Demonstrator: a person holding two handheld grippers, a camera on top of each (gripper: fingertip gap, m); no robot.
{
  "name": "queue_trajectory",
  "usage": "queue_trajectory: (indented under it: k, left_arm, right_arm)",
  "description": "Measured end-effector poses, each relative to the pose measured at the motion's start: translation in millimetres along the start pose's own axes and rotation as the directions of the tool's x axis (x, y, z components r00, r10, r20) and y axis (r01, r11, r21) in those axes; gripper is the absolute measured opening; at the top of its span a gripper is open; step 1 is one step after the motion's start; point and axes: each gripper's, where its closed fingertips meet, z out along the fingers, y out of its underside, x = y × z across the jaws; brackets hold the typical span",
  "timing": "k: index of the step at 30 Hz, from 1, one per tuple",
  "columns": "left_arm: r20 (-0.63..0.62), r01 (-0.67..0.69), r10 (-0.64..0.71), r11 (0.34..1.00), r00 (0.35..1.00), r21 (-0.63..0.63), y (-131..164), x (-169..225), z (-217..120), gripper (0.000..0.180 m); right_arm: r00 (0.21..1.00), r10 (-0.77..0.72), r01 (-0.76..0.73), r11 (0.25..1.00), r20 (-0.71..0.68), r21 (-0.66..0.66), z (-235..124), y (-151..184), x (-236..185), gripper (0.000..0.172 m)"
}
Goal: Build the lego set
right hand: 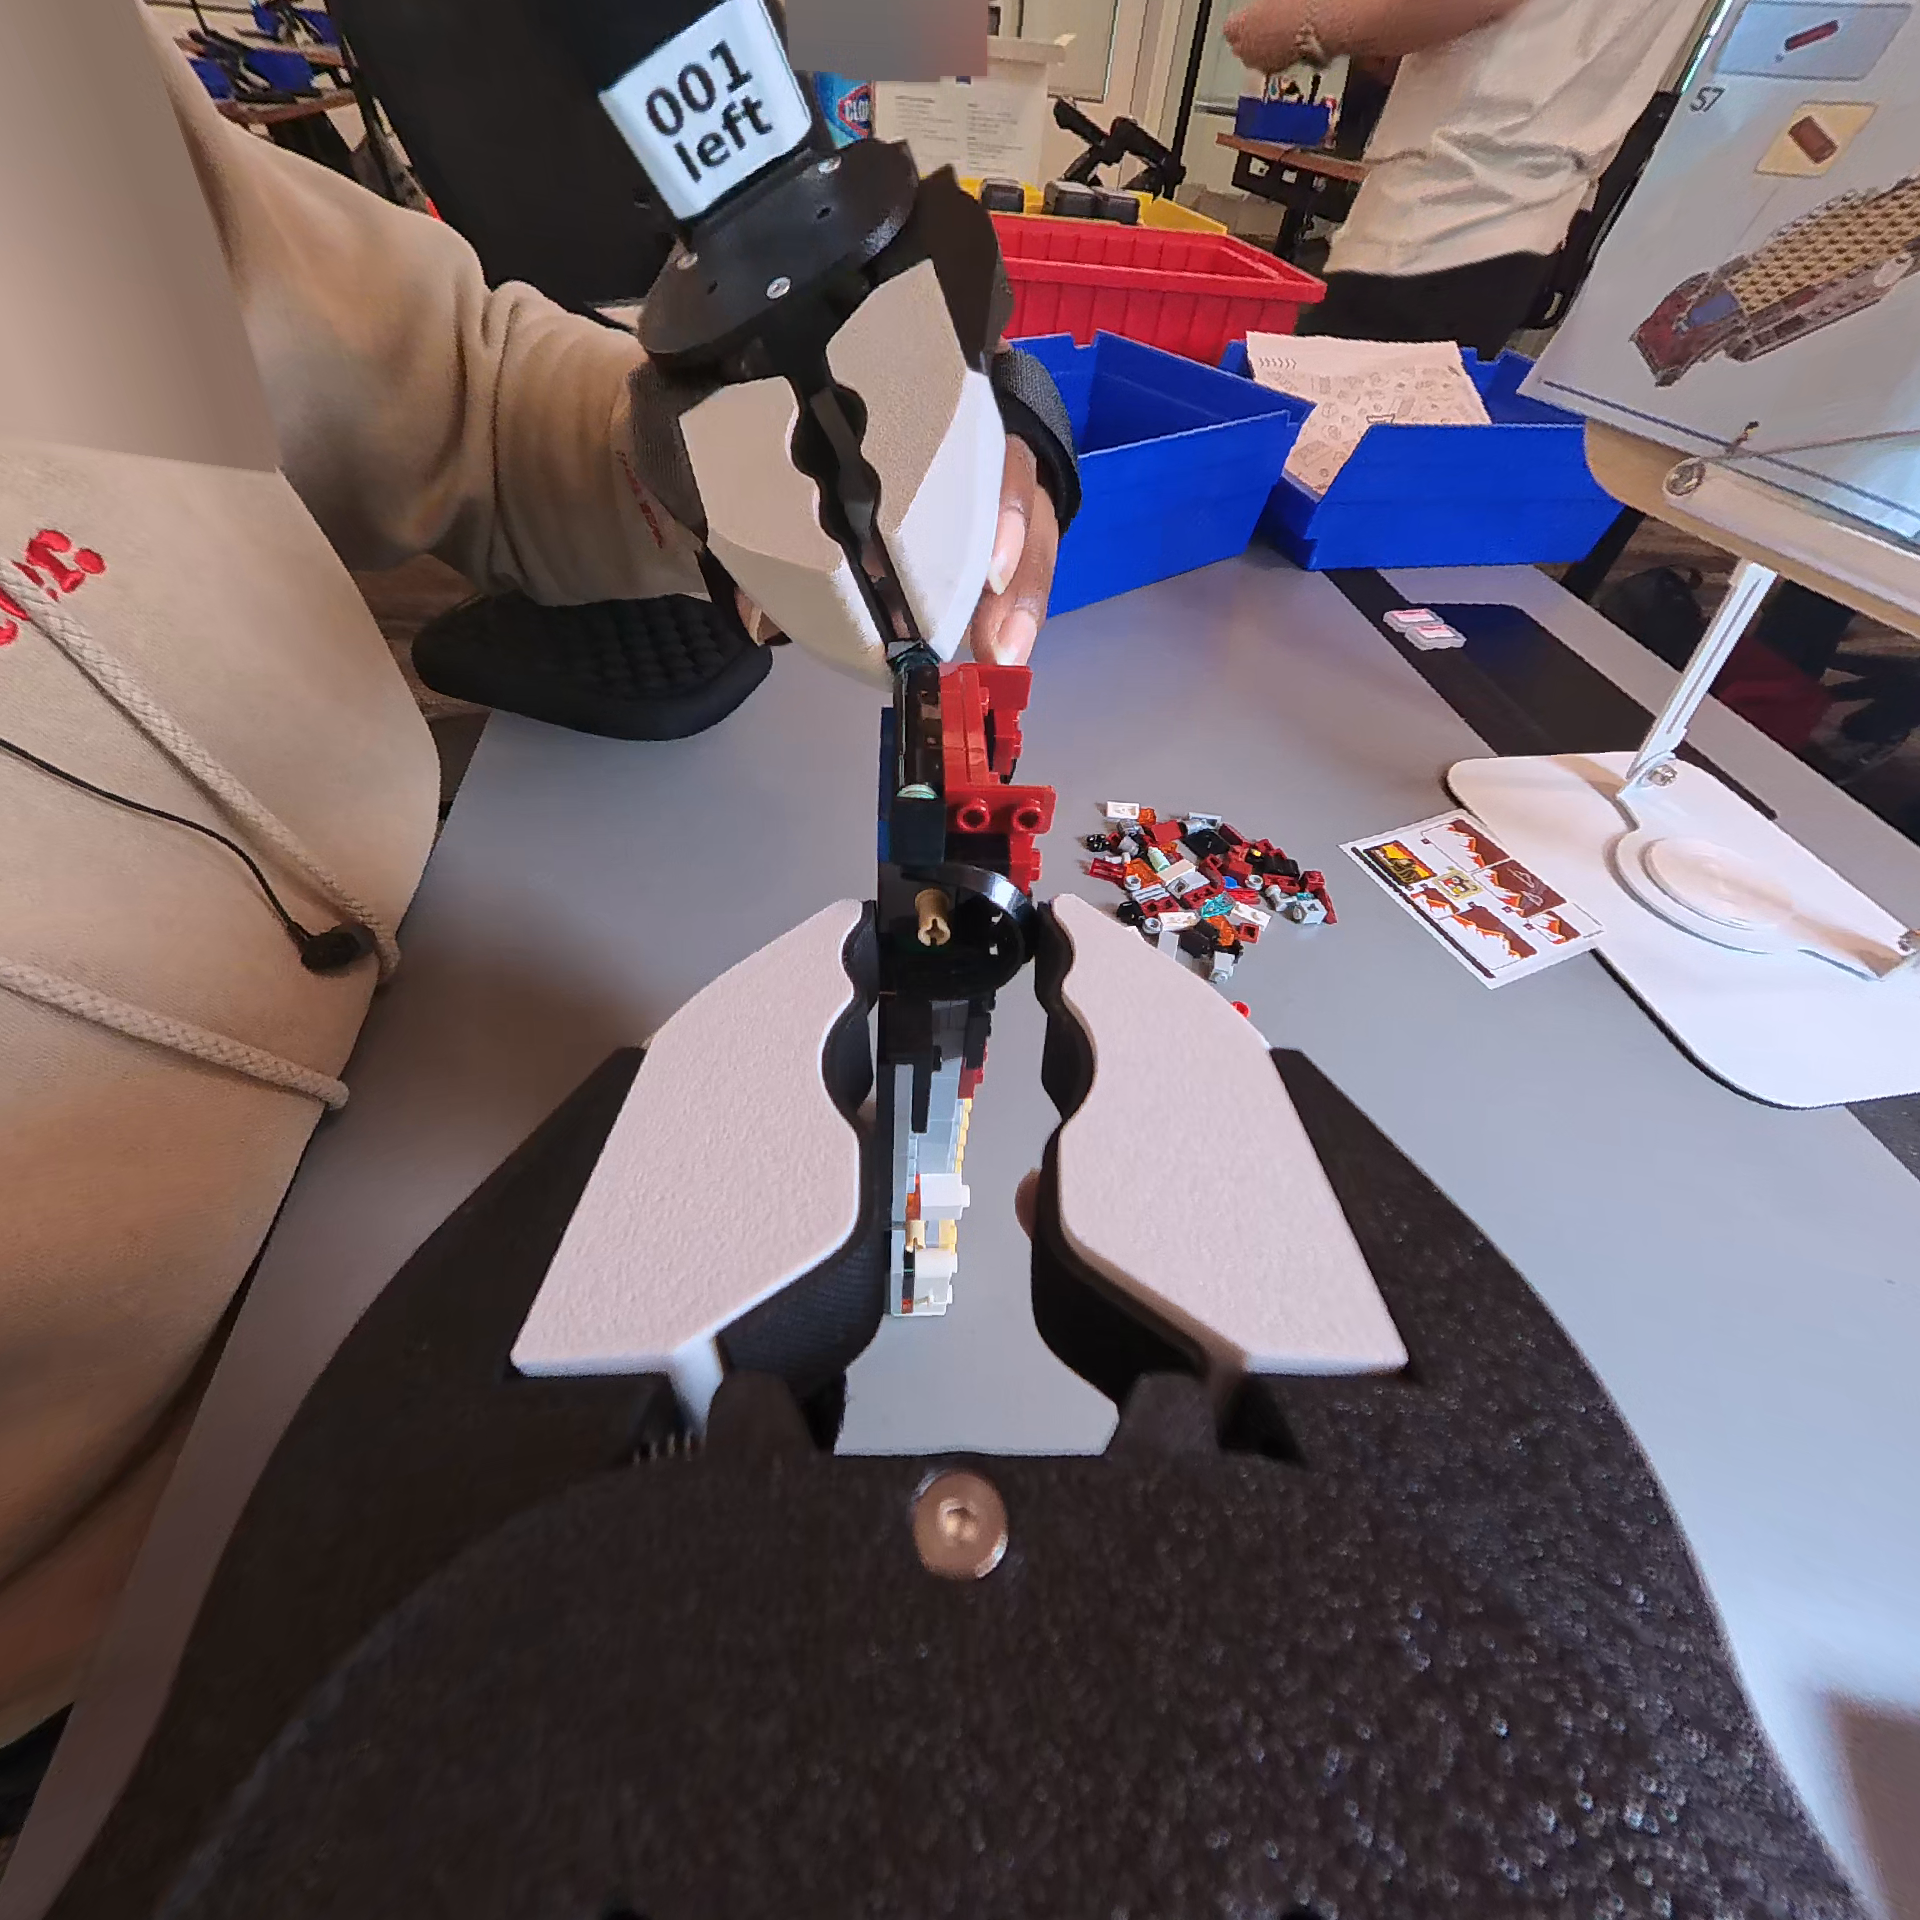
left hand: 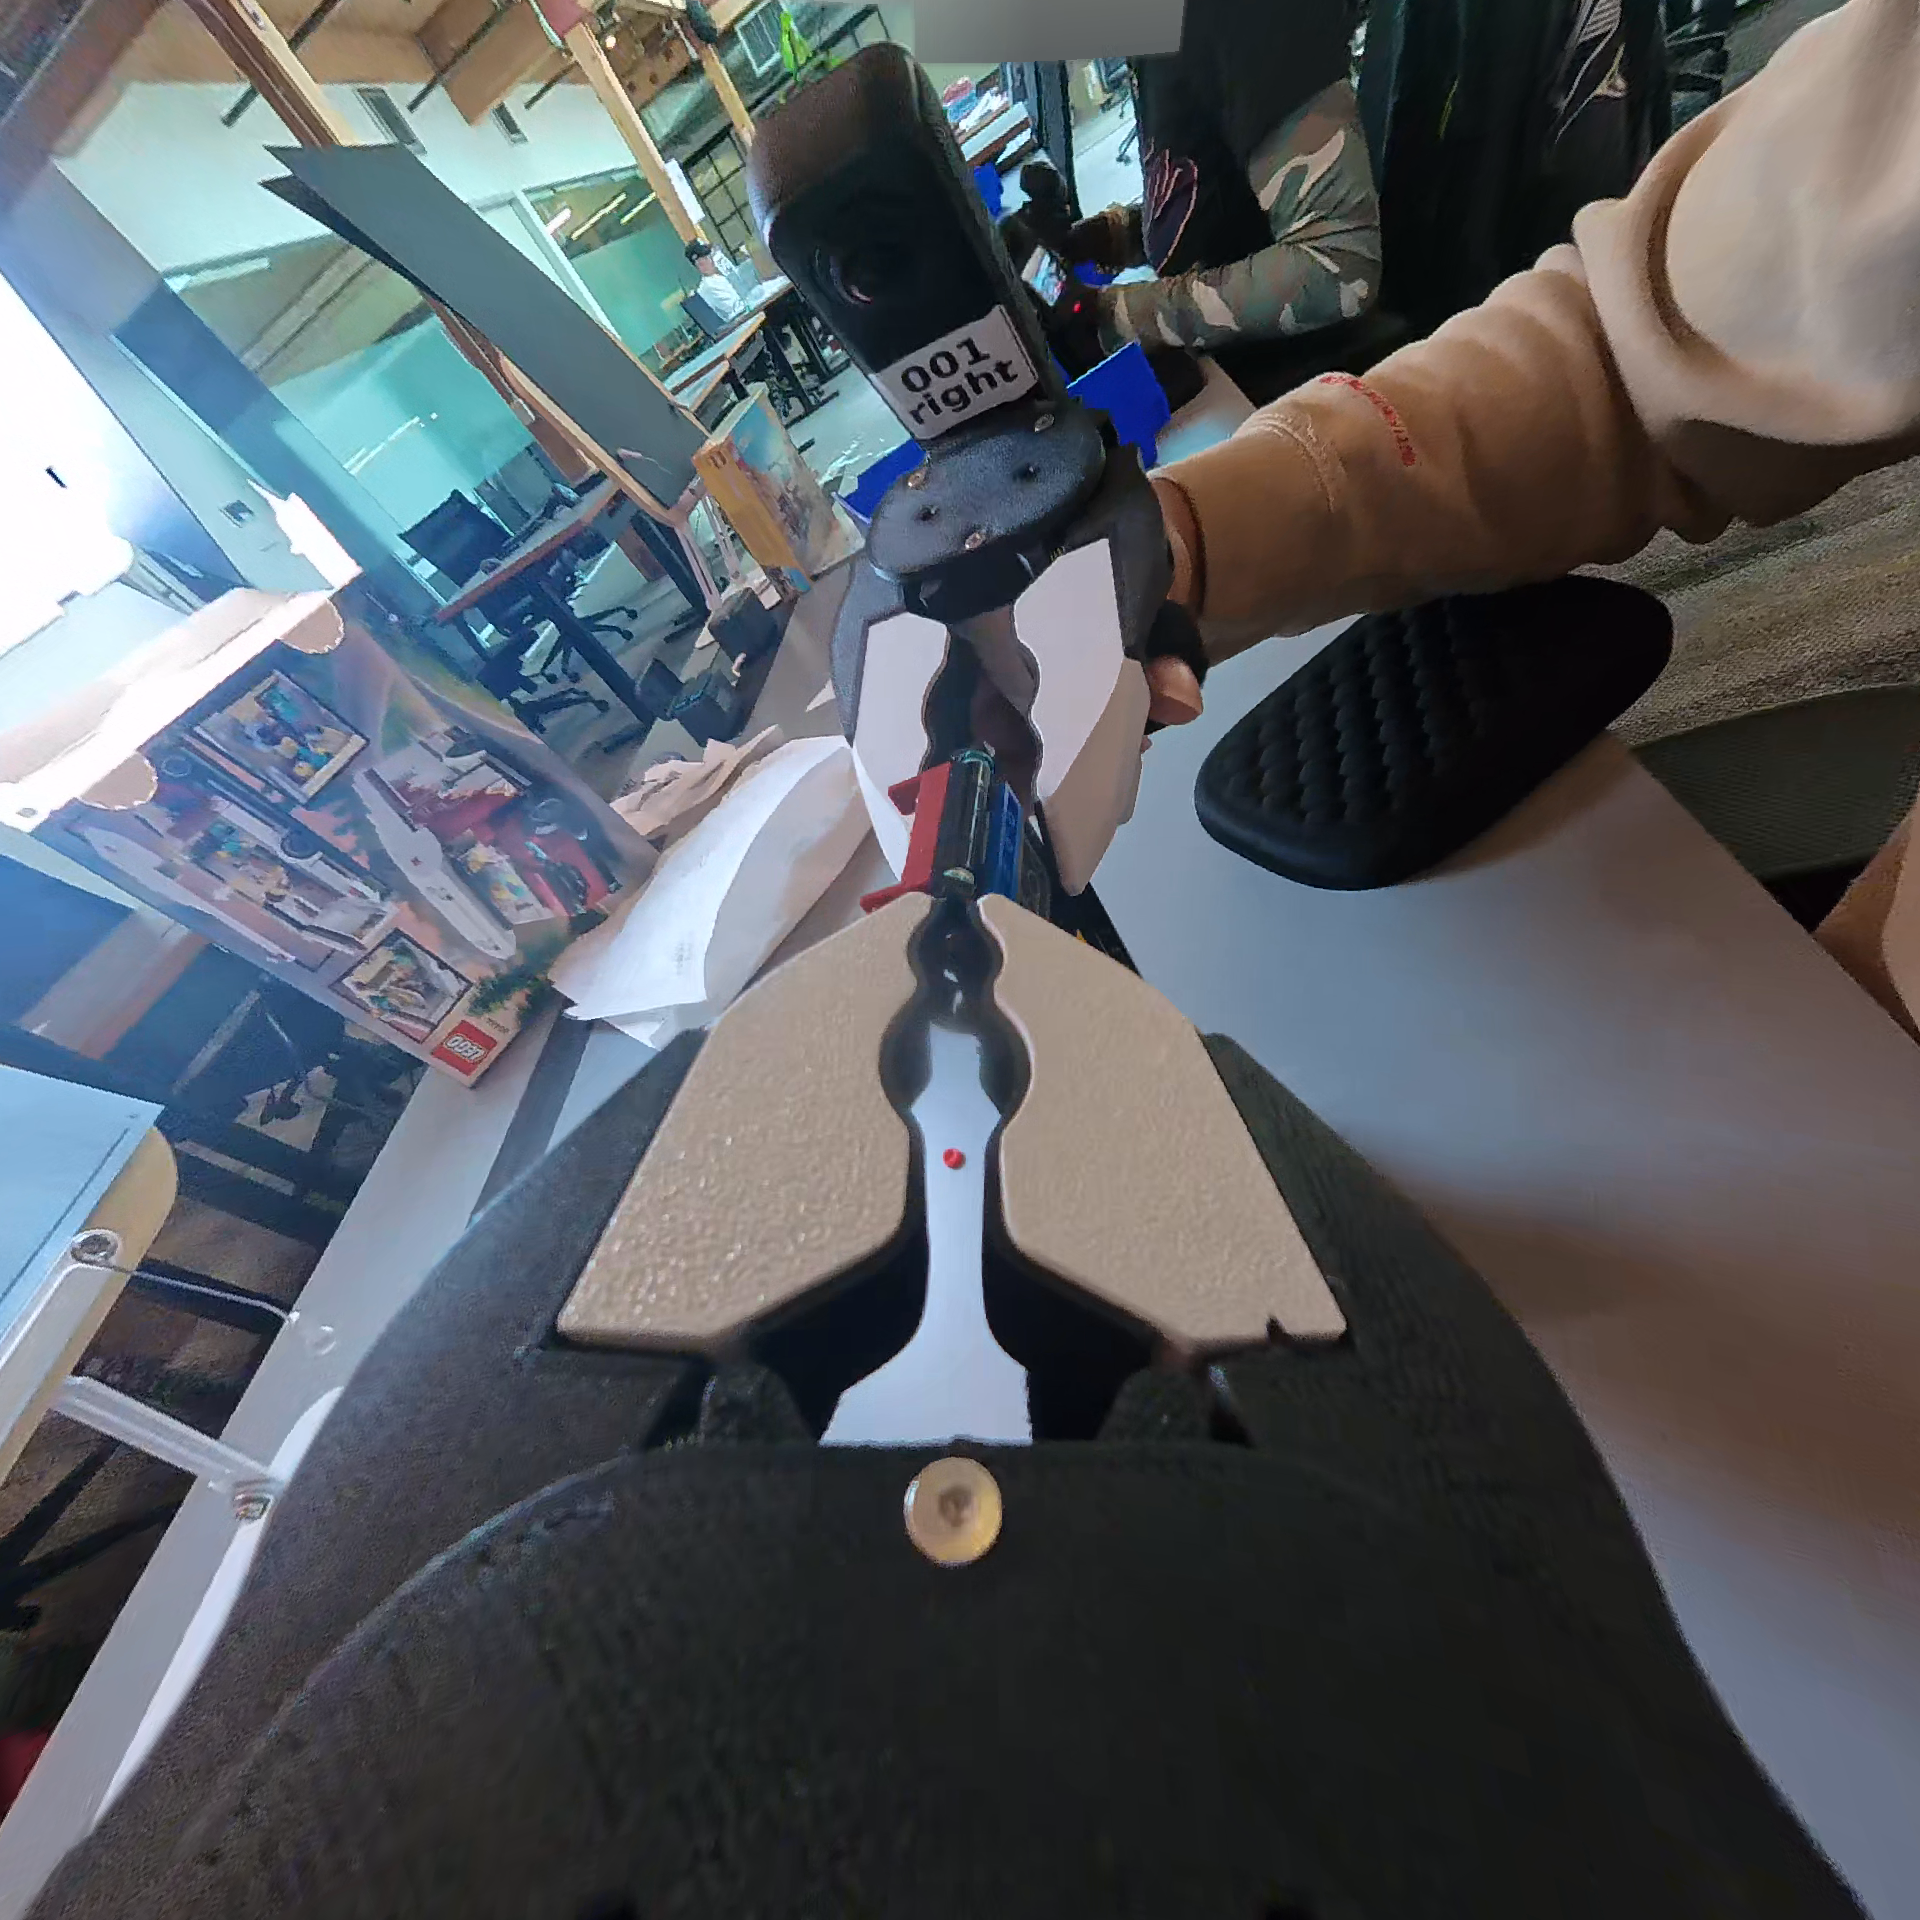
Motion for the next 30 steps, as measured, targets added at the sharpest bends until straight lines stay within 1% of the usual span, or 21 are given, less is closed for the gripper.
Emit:
queue_trajectory:
  k: [5,8,10,14,23,24,25,26,27,30]
  left_arm:
    - [0.011,-0.008,0.008,1.000,1.000,-0.018,0.4,-0.8,0.7,0.004]
    - [0.048,-0.065,0.066,0.998,0.997,-0.028,0.5,-1.0,0.4,0.004]
    - [0.064,-0.074,0.076,0.996,0.995,-0.041,0.9,-1.8,0.2,0.004]
    - [0.066,-0.070,0.073,0.996,0.995,-0.049,0.8,-1.6,0.0,0.004]
    - [0.062,-0.102,0.109,0.989,0.992,-0.103,1.2,-0.8,-0.5,0.005]
    - [0.045,-0.104,0.110,0.988,0.993,-0.116,2.5,1.4,-0.4,0.012]
    - [0.043,-0.105,0.112,0.986,0.993,-0.127,3.6,1.9,0.0,0.015]
    - [0.049,-0.122,0.130,0.983,0.990,-0.135,3.9,1.5,-0.1,0.015]
    - [0.071,-0.144,0.155,0.979,0.985,-0.147,4.3,-0.9,-0.3,0.008]
    - [0.064,-0.158,0.170,0.973,0.983,-0.166,5.3,1.0,0.5,0.008]
  right_arm:
    - [1.000,0.010,-0.010,1.000,-0.004,-0.002,0.3,0.1,1.2,0.029]
    - [1.000,0.017,-0.017,1.000,-0.010,0.000,0.6,-0.1,1.1,0.029]
    - [1.000,0.018,-0.018,1.000,-0.016,0.004,0.9,-0.2,1.4,0.029]
    - [1.000,0.023,-0.023,1.000,-0.013,0.011,0.8,-0.3,1.1,0.029]
    - [1.000,0.016,-0.016,1.000,-0.023,0.002,0.9,-0.3,0.4,0.029]
    - [0.999,0.018,-0.018,1.000,-0.027,0.000,0.9,-0.2,1.1,0.029]
    - [0.999,0.020,-0.020,1.000,-0.031,-0.001,0.8,-0.1,1.9,0.029]
    - [0.999,0.024,-0.024,1.000,-0.026,-0.001,0.8,-0.1,1.3,0.029]
    - [1.000,0.017,-0.017,1.000,-0.016,-0.001,1.3,-0.4,-1.1,0.029]
    - [1.000,-0.012,0.012,1.000,-0.026,-0.023,2.0,-0.5,-2.9,0.029]
